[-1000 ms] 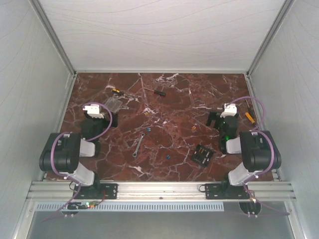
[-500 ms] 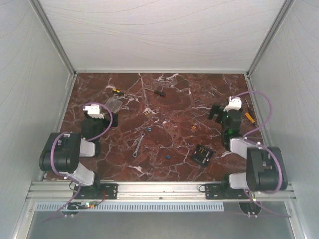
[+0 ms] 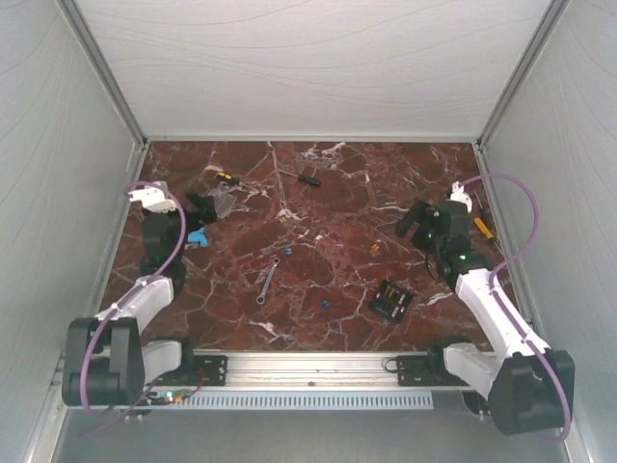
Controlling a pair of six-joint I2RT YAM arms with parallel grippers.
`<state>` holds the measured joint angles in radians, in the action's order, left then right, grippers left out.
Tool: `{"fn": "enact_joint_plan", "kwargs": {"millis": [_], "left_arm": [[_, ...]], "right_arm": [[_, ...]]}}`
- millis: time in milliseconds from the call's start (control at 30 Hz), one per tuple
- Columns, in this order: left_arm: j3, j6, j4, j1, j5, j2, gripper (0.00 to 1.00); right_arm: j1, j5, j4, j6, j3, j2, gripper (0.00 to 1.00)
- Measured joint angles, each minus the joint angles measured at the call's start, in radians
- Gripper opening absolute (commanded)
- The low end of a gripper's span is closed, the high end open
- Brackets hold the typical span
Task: Snap on the fuse box
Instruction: Move the fuse box base at the center of the board.
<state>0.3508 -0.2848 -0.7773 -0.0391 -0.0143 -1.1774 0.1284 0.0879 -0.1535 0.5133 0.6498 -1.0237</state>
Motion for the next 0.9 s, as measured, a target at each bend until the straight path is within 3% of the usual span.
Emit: {"fn": "enact_joint_plan", "kwargs": {"millis": [233, 367, 567, 767, 900], "left_arm": [[0.027, -0.245, 0.18, 0.01, -0.138, 0.053, 1.0], [0.052, -0.315, 0.294, 0.118, -0.194, 0.05, 1.0], [0.089, -0.335, 0.404, 0.287, -0.228, 0.05, 1.0], [0.089, -0.321, 0.464, 0.359, -0.234, 0.032, 1.0], [0.089, -0.305, 0.465, 0.37, -0.254, -0.024, 1.0]], "right_arm": [[0.001, -0.037, -0.362, 0.088, -0.029, 0.143, 0.71], [0.01, -0.063, -0.472, 0.133, -0.047, 0.201, 0.66], [0.109, -0.036, -0.561, 0.201, -0.051, 0.167, 0.6], [0.158, -0.037, -0.569, 0.248, -0.099, 0.094, 0.56], [0.189, -0.031, -0.571, 0.26, -0.1, 0.079, 0.6]]}}
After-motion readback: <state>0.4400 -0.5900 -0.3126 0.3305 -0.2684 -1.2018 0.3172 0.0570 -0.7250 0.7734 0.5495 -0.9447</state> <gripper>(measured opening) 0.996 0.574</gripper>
